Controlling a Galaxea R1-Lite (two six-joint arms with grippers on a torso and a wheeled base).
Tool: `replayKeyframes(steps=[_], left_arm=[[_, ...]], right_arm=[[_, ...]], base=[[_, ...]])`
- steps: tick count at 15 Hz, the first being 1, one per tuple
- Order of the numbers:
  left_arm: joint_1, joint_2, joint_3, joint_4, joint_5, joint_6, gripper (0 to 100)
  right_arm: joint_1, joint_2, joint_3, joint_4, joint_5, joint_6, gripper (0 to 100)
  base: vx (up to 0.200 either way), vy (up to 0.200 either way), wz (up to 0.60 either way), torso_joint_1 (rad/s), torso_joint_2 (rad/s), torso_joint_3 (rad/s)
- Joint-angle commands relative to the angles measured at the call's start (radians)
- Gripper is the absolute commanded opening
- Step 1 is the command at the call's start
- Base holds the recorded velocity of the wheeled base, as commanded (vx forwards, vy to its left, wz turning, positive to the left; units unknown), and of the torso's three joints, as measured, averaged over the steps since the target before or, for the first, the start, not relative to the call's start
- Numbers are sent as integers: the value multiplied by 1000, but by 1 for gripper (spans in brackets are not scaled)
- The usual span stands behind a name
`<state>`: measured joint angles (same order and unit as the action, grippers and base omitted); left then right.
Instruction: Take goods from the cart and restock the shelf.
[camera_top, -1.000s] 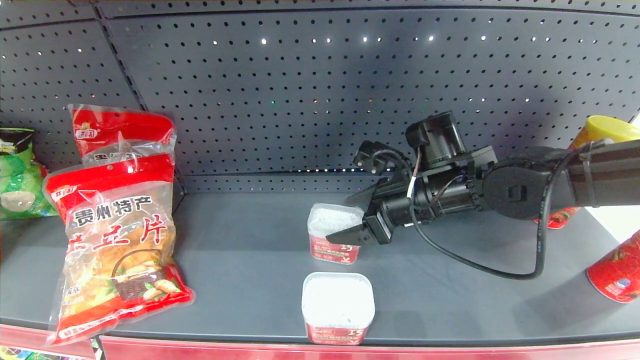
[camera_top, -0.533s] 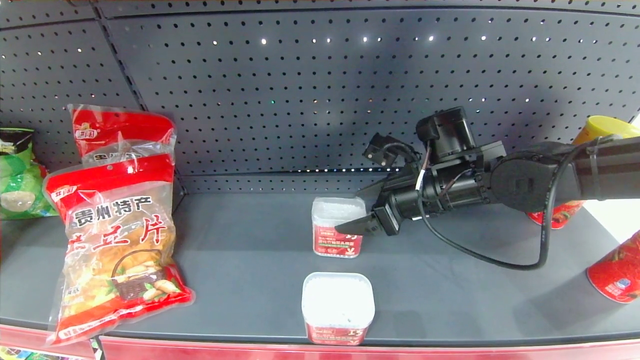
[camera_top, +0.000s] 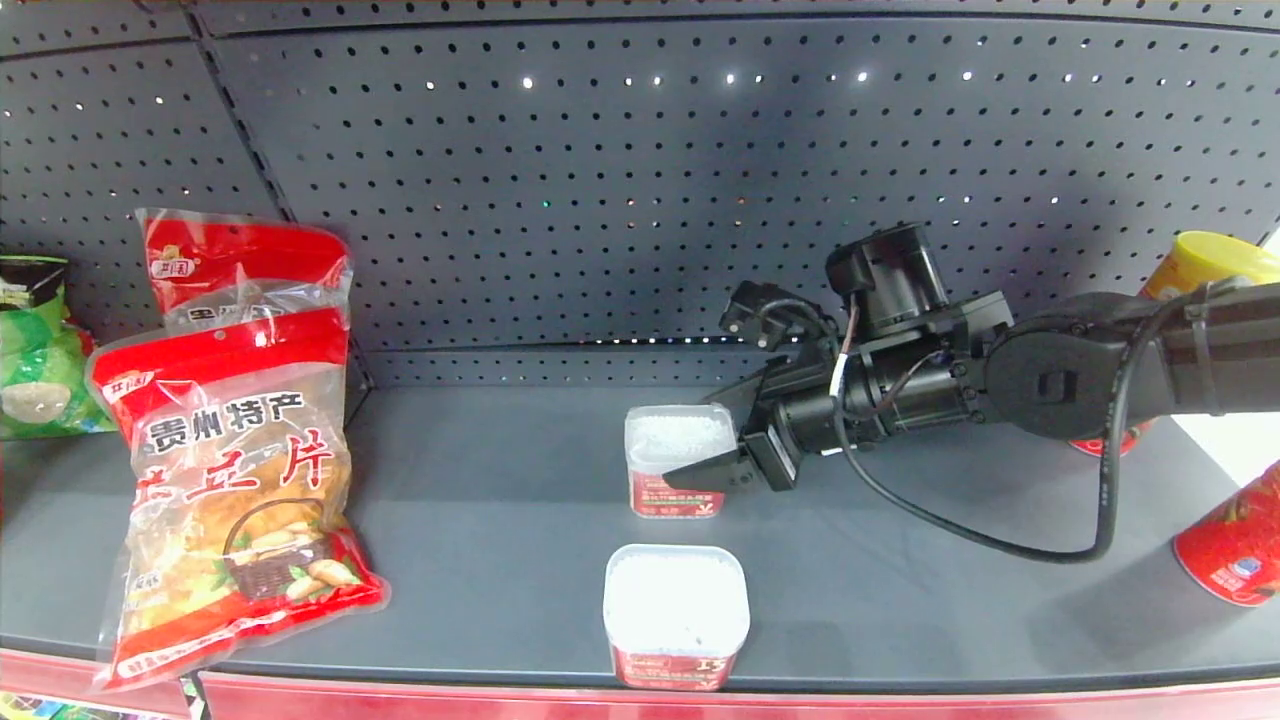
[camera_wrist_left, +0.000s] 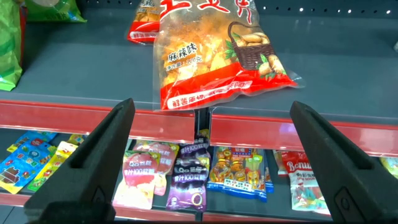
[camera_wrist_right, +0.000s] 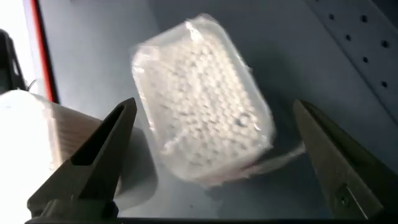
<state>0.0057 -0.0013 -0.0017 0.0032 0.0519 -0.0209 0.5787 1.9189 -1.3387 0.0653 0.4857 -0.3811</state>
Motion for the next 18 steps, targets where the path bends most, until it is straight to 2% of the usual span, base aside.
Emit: replayKeyframes(steps=[1,9,11,14,16,18], left_arm=[[0,1,0,0,0,-1,100],[0,1,0,0,0,-1,100],[0,1,0,0,0,-1,100],[0,1,0,0,0,-1,100],[0,1,0,0,0,-1,100],[0,1,0,0,0,-1,100]], right_arm=[[20,-1,-2,1,1,-1,100],[27,3,3,1,-10,-5,100],[9,-3,-37,1,-12,4,100],[-2,-117,-77,11,-18,10,100],[-39,-236,-83,77,-49,48,100],[-54,-420,-59,220,-136,182,100]], base=[[0,0,0,0,0,0],[0,0,0,0,0,0],[0,0,0,0,0,0],[0,0,0,0,0,0],[0,0,0,0,0,0],[0,0,0,0,0,0]])
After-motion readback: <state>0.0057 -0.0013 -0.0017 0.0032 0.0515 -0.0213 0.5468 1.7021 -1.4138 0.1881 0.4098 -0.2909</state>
